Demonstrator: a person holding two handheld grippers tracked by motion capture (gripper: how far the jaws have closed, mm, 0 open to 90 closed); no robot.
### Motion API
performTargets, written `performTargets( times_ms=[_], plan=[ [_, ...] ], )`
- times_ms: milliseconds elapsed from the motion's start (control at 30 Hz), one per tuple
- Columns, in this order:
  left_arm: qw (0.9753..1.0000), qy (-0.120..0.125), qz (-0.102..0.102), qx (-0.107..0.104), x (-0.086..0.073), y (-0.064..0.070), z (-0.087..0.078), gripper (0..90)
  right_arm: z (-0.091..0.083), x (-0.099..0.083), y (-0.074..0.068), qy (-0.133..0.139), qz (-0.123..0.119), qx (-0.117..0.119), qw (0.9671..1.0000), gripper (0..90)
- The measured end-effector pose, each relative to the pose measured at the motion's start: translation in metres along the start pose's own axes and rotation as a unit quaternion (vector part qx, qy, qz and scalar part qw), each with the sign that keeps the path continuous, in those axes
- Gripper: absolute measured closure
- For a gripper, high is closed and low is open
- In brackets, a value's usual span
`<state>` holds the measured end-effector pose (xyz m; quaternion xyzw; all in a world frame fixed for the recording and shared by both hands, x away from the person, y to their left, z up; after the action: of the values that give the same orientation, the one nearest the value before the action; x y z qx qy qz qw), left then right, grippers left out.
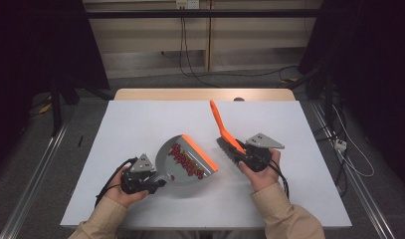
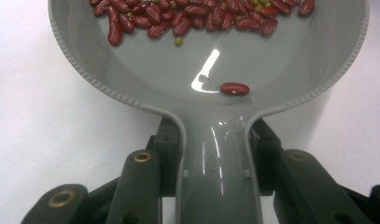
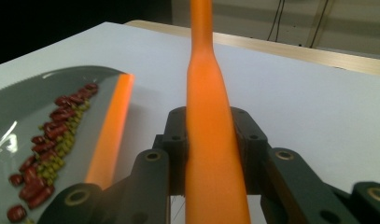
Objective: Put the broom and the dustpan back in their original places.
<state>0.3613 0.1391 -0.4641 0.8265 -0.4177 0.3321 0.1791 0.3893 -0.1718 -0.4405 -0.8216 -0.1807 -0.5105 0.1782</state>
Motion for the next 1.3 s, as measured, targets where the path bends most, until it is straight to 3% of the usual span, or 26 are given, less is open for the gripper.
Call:
performTargets(
  times_ms=[200,367,400,633,867,1000,1100,1300],
  plan=[
    [0.9991,-0.001,-0.03,0.028,-0.002,-0.014,-0.007,63.9,-0.006,-0.001,0.015,0.002,0.012,-0.017,0.9998,71.2],
    [0.9965,0.002,-0.062,0.056,-0.004,-0.025,-0.008,63.9,-0.012,-0.004,0.03,0.001,0.018,-0.036,0.9992,71.2],
    [0.9964,0.002,-0.066,0.053,-0.005,-0.027,-0.008,63.9,-0.014,-0.005,0.033,0.0,0.021,-0.039,0.999,71.2],
    [0.9913,0.009,-0.099,0.086,-0.007,-0.04,-0.01,63.9,-0.025,-0.008,0.049,0.004,0.029,-0.06,0.9978,71.2],
    [0.9868,0.004,-0.123,0.105,-0.012,-0.05,-0.015,63.9,-0.032,-0.012,0.058,0.002,0.031,-0.069,0.9971,71.2],
    [0.9811,0.006,-0.146,0.127,-0.015,-0.058,-0.017,63.9,-0.038,-0.014,0.064,0.003,0.033,-0.077,0.9965,71.2],
    [0.9759,-0.002,-0.159,0.15,-0.018,-0.065,-0.018,63.9,-0.043,-0.017,0.072,0.002,0.037,-0.09,0.9953,71.2],
    [0.9663,-0.02,-0.187,0.175,-0.023,-0.076,-0.013,63.9,-0.053,-0.023,0.088,-0.003,0.043,-0.116,0.9923,71.1]
  ],
)
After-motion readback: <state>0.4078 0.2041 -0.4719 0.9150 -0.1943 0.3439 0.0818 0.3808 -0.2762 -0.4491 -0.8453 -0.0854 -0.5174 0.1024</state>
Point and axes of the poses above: each handheld gripper's, and its own axes: z roughly forward along the jaws, x roughly out of its top, y roughly to its right, the point moved 5 cm from there along z, roughly forward along the jaws, and after that the axes turned 2 degrees about x, right-handed, at the moved point
